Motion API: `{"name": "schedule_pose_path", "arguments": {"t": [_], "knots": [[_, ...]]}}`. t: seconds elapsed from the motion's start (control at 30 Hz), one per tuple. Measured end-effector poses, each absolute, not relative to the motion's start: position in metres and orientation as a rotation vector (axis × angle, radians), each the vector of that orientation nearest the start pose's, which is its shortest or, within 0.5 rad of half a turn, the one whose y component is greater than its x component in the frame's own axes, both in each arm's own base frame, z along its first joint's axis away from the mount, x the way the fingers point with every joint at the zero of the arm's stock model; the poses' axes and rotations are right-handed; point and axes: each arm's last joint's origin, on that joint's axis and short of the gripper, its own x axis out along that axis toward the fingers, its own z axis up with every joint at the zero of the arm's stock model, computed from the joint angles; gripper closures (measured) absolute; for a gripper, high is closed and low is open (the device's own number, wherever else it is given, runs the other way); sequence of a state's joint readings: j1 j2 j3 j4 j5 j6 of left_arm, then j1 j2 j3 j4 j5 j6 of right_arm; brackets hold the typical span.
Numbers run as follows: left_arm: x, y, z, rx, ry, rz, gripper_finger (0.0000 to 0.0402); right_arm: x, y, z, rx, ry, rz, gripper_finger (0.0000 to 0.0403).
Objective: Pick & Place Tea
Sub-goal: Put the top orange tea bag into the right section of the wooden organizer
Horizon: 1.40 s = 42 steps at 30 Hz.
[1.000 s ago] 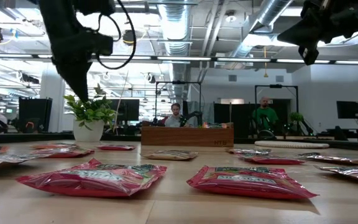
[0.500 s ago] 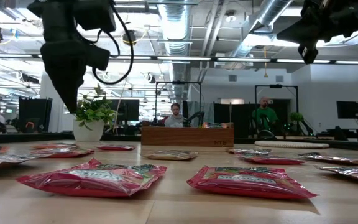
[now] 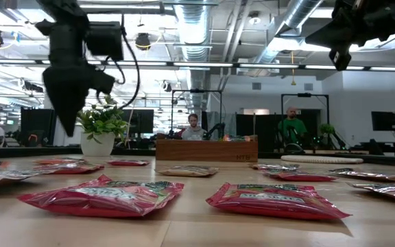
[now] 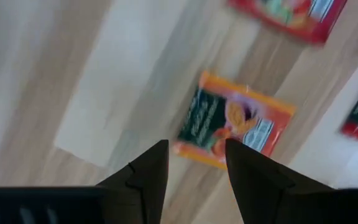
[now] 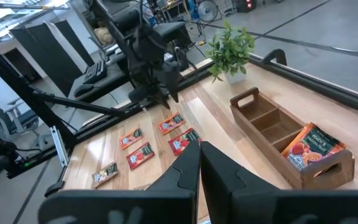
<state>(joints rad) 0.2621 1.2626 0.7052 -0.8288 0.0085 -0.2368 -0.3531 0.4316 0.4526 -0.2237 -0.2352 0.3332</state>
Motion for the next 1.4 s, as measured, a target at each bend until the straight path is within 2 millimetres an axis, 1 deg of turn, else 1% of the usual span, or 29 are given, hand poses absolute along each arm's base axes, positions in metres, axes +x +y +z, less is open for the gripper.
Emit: {"name": "schedule_pose_path", "arguments": {"t": [0.3,0.43,0.6,0.73,0.93,1.03,1.23,1.4], "knots": [[0.192,0.052,0.18,-0.375,1.341,0.403,0.025,0.113,-0.034,0.26,0.391,0.173,-0.15,0.0397],[0.196,0.053,0.169,-0.377,1.404,0.41,0.025,0.113,-0.034,0.26,0.391,0.172,-0.15,0.0397],[0.203,0.055,0.145,-0.415,1.516,0.448,0.025,0.113,-0.034,0.26,0.398,0.172,-0.151,0.0397],[0.21,0.057,0.132,-0.459,1.546,0.467,0.025,0.113,-0.035,0.26,0.399,0.171,-0.151,0.0397],[0.212,0.057,0.128,-0.483,1.547,0.481,0.0254,0.113,-0.035,0.26,0.409,0.171,-0.152,0.0397],[0.211,0.057,0.131,-0.493,1.525,0.494,0.0269,0.113,-0.035,0.26,0.408,0.171,-0.152,0.0397],[0.211,0.057,0.137,-0.518,1.465,0.512,0.0314,0.113,-0.035,0.26,0.407,0.171,-0.152,0.0397],[0.214,0.057,0.138,-0.54,1.437,0.51,0.0348,0.113,-0.035,0.26,0.406,0.171,-0.152,0.0397]]}}
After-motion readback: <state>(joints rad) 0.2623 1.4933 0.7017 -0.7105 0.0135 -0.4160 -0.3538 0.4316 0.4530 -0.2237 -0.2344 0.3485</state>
